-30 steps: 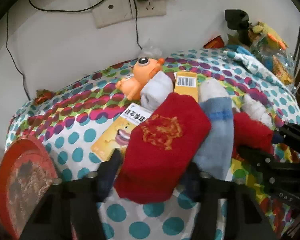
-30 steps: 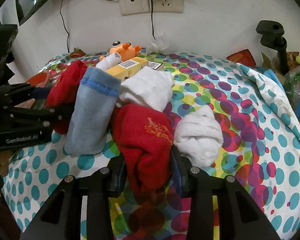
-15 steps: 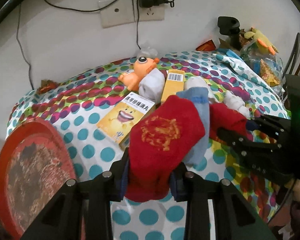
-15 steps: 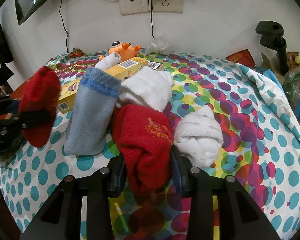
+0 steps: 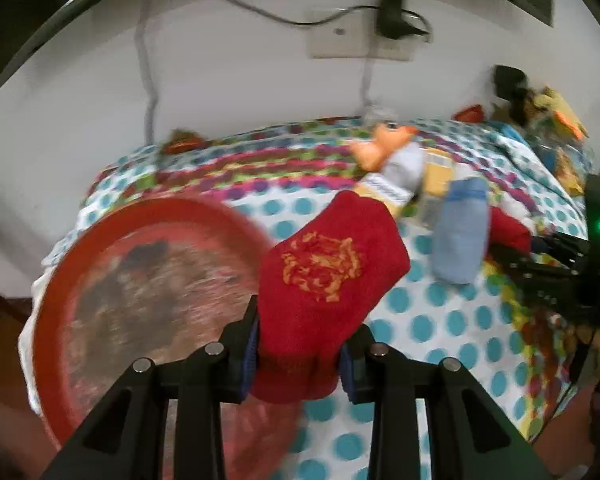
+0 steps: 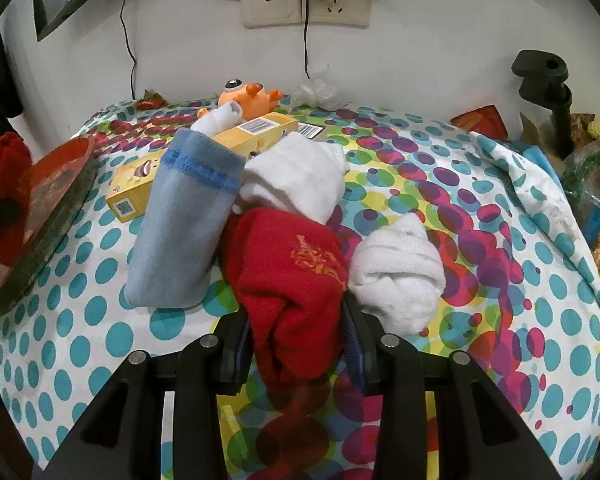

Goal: Organize objects
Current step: 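Carry the red sock over the red tray and open the left gripper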

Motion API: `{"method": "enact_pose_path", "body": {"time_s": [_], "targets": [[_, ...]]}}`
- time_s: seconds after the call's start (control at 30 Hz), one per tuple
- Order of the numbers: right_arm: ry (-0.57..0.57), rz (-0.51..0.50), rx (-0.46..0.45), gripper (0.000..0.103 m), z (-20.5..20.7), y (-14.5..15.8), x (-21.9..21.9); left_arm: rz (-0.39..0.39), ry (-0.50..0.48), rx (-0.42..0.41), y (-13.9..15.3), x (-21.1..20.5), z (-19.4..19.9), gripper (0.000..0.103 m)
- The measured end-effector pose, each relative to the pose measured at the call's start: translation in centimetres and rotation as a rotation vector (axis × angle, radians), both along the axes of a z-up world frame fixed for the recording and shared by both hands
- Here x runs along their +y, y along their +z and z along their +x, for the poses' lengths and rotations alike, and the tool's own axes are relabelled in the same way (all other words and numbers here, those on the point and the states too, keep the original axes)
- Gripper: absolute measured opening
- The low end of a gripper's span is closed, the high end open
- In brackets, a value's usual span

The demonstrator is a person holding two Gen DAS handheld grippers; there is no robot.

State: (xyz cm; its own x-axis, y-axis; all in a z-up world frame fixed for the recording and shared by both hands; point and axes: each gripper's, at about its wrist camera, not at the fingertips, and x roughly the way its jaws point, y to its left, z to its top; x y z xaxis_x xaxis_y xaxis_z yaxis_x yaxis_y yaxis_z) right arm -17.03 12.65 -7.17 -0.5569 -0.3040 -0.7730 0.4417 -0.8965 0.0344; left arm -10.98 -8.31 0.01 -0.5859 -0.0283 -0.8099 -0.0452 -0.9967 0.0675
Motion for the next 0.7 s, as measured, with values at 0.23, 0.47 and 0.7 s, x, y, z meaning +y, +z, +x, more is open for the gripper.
{"method": "enact_pose_path", "body": {"time_s": [0.23, 0.47, 0.7], "targets": [[0.001, 0.006, 0.002, 0.036, 0.0, -0.1, -0.2, -0.039, 0.128, -0.005, 0.4, -6.6, 1.4, 0.033], [0.001, 0.005, 0.002, 0.037, 0.0, -0.2, -0.4, -0.058, 0.275, -0.042, -0.8, -13.0, 2.2, 0.033], [0.002, 0.007, 0.003, 0.037, 0.0, -0.2, -0.6, -0.062, 0.403, -0.078, -2.4, -18.5, 2.6, 0.033]]}}
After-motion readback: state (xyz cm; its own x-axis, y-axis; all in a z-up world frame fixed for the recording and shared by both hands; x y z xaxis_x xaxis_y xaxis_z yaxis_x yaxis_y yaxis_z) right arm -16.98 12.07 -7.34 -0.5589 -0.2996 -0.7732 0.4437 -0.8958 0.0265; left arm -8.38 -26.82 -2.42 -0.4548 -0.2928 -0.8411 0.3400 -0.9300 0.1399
